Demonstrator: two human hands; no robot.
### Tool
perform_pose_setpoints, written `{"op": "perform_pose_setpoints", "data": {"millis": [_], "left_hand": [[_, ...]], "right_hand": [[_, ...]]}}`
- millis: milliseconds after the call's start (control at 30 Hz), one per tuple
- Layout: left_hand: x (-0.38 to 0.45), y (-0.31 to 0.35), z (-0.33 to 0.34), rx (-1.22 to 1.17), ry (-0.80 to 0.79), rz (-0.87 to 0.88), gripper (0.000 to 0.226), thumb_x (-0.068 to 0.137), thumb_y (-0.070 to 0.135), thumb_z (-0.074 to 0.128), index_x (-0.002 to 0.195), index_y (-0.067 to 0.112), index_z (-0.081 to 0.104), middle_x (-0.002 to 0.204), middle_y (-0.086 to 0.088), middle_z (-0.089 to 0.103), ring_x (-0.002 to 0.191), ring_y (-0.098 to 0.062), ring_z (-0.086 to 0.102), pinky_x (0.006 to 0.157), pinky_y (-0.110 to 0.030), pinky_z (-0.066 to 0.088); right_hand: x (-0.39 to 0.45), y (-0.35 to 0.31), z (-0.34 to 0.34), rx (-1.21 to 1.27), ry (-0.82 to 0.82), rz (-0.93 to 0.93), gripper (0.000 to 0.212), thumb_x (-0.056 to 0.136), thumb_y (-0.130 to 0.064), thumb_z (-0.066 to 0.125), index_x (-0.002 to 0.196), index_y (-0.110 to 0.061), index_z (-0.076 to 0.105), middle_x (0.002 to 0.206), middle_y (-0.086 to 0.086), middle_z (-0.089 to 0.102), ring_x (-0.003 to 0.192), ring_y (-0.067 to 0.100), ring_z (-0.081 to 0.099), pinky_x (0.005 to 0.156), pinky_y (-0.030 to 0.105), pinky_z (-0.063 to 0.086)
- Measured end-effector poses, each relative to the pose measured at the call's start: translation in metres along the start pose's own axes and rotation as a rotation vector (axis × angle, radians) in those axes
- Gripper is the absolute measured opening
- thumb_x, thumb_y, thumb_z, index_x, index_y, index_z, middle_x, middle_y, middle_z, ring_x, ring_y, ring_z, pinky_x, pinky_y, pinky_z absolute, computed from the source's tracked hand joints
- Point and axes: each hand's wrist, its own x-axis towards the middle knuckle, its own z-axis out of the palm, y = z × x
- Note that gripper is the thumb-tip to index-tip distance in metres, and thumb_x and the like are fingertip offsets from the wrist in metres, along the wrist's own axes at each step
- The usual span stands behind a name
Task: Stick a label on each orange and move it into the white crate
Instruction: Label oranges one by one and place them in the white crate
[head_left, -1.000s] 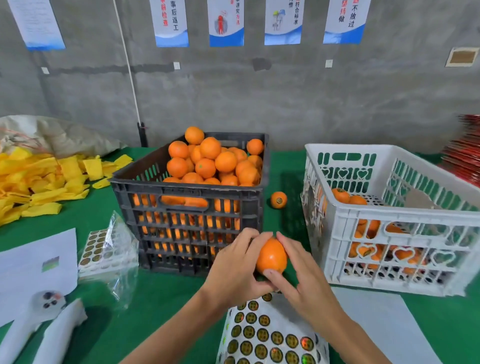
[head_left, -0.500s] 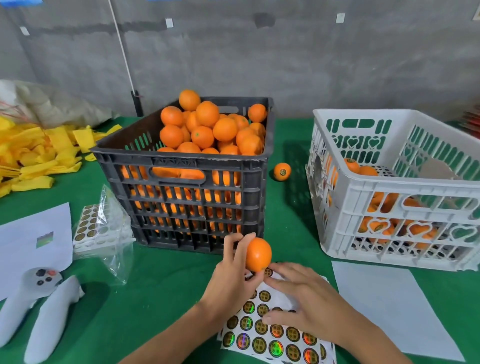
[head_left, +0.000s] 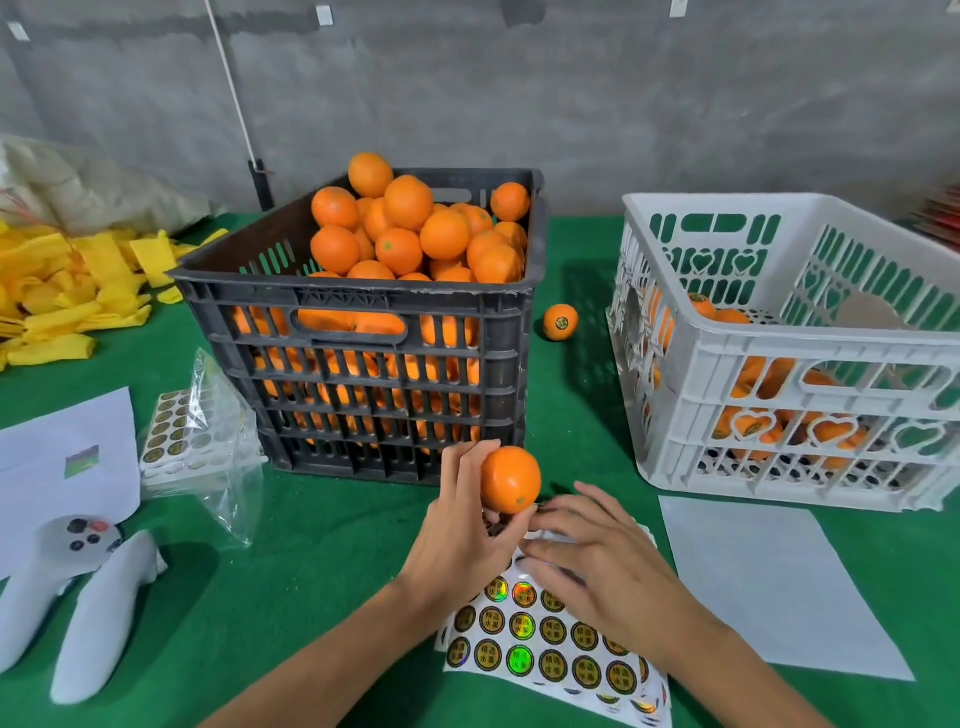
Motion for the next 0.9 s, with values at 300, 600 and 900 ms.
{"op": "perform_pose_setpoints", "data": {"millis": [300,600,900], "left_hand": [[0.002,0.002,-0.003,0.076,-0.005,0.018,0.071,0.083,0.06,0.072,0.141,0.046,0.032,0.142,0.021,0.03,0.093,0.004,0.062,0.066,-0.018,0.059],[0.018,0.029,-0.004,0.034,0.048,0.065,0.073,0.082,0.039,0.084,0.141,0.045,0.041,0.138,0.027,0.03,0.106,0.006,0.057,0.078,-0.016,0.057],[0.096,0.144,0.007,0.096,0.108,0.363,0.053,0.102,0.028,0.037,0.155,0.031,0.038,0.153,0.017,0.038,0.114,-0.019,0.064,0.091,-0.043,0.058]], "right_hand": [[0.006,0.001,-0.012,0.503,0.422,0.555,0.01,0.098,-0.023,0.066,0.093,-0.026,0.075,0.094,-0.017,0.071,0.094,0.007,0.067,0.081,0.032,0.055],[0.013,-0.027,-0.019,0.314,0.558,0.396,0.044,0.1,-0.051,0.055,0.123,-0.019,0.074,0.127,-0.016,0.063,0.118,0.004,0.06,0.096,0.029,0.055],[0.052,-0.013,-0.108,-0.027,0.828,0.475,0.051,0.106,-0.036,0.051,0.15,-0.009,0.05,0.158,0.005,0.046,0.147,0.022,0.042,0.119,0.041,0.038]]}}
